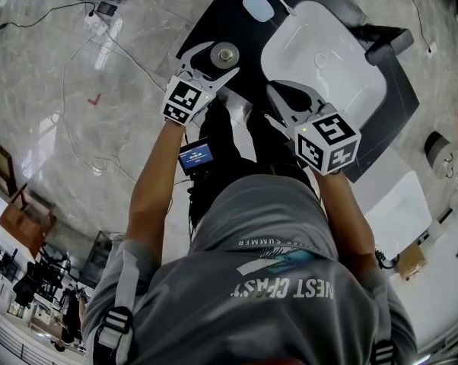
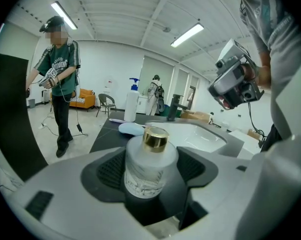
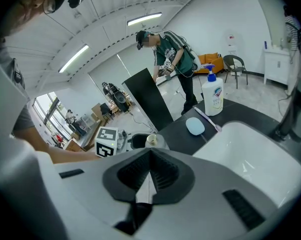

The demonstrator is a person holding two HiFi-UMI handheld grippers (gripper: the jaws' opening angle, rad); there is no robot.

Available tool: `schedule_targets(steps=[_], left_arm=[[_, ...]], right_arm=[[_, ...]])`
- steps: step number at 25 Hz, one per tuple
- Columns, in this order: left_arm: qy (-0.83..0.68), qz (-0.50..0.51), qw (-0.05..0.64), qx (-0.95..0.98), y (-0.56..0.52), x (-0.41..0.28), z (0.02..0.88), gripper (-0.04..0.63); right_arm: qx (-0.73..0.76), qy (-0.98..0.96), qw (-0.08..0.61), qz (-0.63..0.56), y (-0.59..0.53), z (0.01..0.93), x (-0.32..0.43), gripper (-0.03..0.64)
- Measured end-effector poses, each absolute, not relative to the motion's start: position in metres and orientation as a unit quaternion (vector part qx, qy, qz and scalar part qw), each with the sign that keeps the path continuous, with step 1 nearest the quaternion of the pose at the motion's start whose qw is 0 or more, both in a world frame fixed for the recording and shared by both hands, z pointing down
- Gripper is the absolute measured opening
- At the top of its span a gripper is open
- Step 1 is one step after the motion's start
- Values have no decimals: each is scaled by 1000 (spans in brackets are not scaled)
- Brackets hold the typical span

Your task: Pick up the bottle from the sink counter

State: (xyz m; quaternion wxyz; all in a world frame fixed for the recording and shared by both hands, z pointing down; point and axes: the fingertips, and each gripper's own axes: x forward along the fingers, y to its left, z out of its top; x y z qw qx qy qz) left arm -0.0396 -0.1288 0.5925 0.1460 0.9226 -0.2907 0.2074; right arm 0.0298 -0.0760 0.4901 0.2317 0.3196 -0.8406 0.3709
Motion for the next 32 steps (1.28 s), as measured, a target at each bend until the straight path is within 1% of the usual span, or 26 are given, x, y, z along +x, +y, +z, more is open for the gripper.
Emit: schedule_targets(steps=[12, 21, 32], left_arm=[[-291, 210, 133, 924, -132, -40, 588, 318], [-294, 209, 136, 923, -139, -41, 589, 316], [-292, 193, 129, 928, -152, -33, 569, 315]], right_arm=[[313, -838, 239, 377, -72, 498, 23, -3], [314, -834, 242, 383, -75, 505, 23, -3], [319, -833, 238, 383, -84, 503, 29, -3]])
